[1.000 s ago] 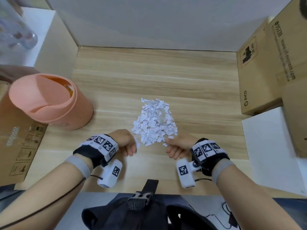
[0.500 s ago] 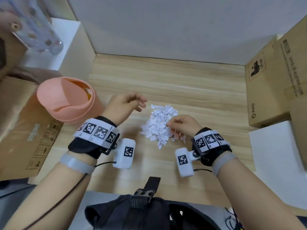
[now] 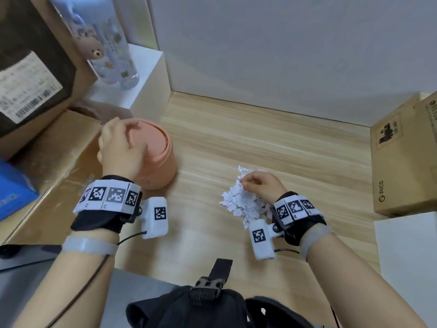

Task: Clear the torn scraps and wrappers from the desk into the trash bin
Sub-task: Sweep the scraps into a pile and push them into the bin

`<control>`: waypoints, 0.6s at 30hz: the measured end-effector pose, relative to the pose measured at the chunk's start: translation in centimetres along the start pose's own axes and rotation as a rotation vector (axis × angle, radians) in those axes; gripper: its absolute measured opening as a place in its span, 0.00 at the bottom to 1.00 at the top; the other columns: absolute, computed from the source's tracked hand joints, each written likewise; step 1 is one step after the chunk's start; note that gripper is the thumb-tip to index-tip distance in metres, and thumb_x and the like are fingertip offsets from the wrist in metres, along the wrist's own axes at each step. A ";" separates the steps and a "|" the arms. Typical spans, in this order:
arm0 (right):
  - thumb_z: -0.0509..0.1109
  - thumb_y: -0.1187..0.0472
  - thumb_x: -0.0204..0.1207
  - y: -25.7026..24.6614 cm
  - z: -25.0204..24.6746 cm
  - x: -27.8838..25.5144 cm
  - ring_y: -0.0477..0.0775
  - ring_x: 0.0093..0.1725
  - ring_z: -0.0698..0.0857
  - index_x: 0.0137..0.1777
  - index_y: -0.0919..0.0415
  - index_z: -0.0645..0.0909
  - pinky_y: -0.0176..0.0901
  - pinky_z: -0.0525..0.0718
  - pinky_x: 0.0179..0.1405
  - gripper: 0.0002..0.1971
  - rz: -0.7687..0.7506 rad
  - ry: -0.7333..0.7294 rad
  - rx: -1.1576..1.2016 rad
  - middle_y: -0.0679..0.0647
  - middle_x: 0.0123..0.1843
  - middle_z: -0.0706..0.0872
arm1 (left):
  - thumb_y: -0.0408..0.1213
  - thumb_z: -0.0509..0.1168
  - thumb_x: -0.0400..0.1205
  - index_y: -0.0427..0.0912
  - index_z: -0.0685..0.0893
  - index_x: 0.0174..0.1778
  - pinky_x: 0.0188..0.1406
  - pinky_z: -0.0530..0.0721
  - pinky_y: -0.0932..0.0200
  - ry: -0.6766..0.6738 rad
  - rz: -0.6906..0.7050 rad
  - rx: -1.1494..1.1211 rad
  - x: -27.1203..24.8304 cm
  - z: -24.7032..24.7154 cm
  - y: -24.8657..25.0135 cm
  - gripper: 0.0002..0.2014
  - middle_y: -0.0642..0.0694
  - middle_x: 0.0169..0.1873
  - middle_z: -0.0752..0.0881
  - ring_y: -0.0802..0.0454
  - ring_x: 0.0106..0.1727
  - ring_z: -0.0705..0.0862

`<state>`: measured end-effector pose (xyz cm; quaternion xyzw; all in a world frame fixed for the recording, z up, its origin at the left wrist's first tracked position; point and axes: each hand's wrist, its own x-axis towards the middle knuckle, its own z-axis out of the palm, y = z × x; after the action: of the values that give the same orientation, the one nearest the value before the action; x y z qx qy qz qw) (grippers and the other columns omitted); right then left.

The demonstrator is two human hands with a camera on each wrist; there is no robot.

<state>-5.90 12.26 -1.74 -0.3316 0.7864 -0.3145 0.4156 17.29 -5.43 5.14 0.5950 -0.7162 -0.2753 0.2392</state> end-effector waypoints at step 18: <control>0.75 0.53 0.65 4.3 0.2 0.0 0.60 0.80 0.54 0.75 0.38 0.59 0.62 0.63 0.74 0.40 0.081 -0.046 -0.758 0.52 0.83 0.50 | 0.44 0.80 0.56 0.46 0.68 0.71 0.61 0.78 0.61 -0.387 -0.121 -0.552 -1.3 6.1 3.5 0.46 0.41 0.72 0.71 0.49 0.69 0.74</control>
<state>-6.83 14.65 -5.14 -0.4375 0.8498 0.0228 0.2932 10.87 -2.96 3.02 0.4861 -0.6102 -0.5802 0.2340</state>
